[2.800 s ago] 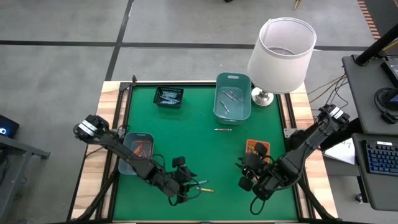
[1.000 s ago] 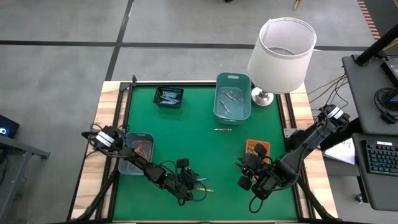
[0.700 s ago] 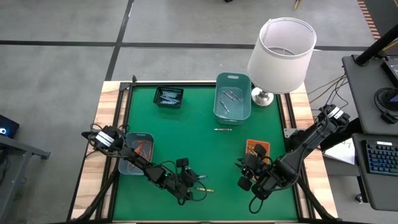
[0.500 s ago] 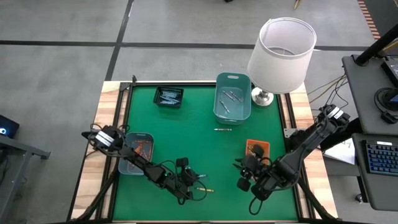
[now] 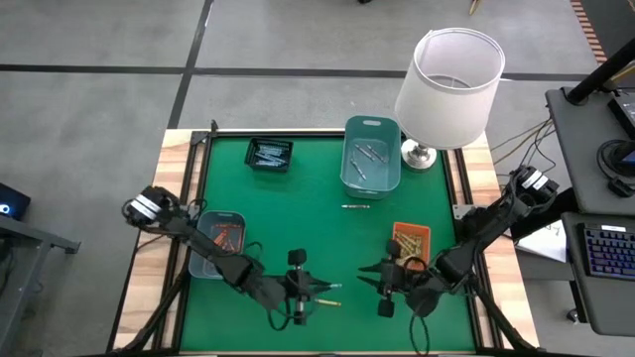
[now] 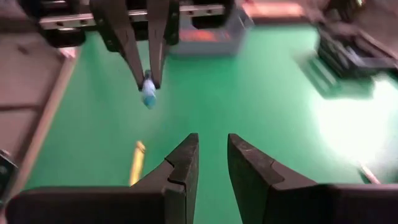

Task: Sort crayons
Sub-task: Put the blue crayon into the black bin

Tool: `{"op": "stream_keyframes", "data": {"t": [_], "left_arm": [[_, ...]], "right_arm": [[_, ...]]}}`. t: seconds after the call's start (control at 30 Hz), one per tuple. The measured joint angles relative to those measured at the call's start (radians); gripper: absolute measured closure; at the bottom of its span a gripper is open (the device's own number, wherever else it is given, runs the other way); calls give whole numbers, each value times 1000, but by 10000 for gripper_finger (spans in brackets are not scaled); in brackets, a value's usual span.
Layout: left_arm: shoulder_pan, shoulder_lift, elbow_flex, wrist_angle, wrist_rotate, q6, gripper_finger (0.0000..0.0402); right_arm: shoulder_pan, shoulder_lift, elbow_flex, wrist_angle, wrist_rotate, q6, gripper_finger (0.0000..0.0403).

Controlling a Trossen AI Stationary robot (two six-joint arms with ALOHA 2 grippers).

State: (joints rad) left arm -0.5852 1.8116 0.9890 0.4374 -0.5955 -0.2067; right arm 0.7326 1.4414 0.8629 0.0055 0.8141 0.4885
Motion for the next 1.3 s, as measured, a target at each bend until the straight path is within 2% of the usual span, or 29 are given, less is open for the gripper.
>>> {"op": "stream_keyframes", "data": {"t": [0.13,0.23,0.4,0.53,0.97,1.3], "left_arm": [[-24,-45,-3,137,3,143,401],[-37,-63,-3,226,9,230,401],[-42,-56,-3,396,136,342,401],[-41,-29,-3,463,169,387,401],[1,43,-5,616,149,409,402],[38,51,-5,678,150,411,402]], "right_arm": [[0,0,-113,379,-17,-222,328],[-1,0,-184,624,-91,-358,328],[-11,0,-237,877,-238,-495,328],[-13,1,-221,914,-318,-563,318],[-15,1,-127,912,-351,-699,227],[-54,1,-97,913,-343,-762,233]]}}
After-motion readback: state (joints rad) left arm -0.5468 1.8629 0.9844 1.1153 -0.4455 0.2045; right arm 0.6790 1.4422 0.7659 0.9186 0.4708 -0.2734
